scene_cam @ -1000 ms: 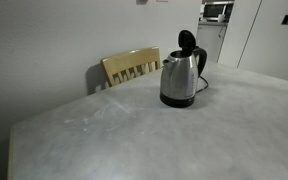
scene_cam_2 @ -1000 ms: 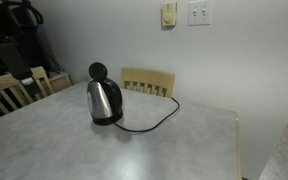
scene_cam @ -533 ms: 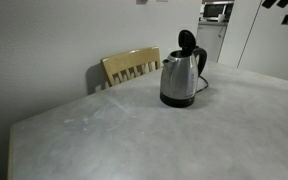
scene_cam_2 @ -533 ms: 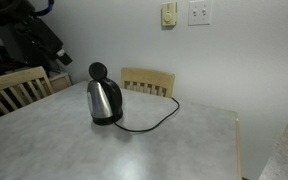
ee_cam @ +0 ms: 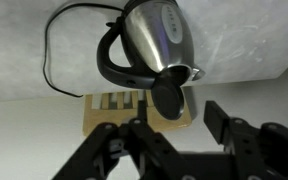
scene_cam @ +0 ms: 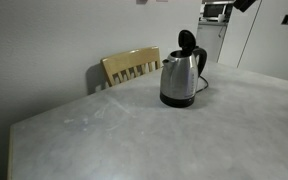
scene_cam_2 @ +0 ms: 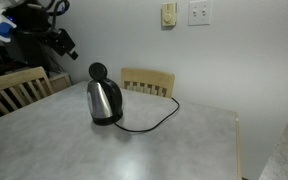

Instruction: Close the kettle

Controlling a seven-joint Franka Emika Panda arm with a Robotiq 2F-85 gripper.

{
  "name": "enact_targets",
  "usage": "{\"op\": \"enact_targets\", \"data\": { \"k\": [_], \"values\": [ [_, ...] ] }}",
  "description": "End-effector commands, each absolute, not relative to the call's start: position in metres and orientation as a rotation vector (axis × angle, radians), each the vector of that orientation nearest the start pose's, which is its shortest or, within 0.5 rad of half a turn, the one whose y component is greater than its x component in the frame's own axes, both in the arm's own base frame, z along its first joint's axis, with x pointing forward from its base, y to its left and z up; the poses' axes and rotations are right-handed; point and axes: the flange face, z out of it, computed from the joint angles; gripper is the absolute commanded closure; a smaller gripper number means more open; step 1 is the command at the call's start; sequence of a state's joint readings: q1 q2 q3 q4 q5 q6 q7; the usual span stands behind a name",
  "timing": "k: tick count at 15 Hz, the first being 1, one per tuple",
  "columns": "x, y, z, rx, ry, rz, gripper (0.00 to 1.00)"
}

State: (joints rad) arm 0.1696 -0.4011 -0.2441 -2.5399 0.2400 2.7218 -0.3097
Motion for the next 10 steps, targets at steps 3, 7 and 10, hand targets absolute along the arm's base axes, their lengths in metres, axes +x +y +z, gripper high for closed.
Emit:
{"op": "enact_targets", "data": {
  "k": [3, 7, 10],
  "values": [
    [0.490, -0.032, 0.469, -2.863, -0.155, -0.945, 0.84],
    [0.509, -0.034, 0.474, -2.860, -0.041, -1.156, 1.00],
    [0.525, -0.046, 0.465, -2.876, 0.088, -1.144, 1.00]
  ]
}}
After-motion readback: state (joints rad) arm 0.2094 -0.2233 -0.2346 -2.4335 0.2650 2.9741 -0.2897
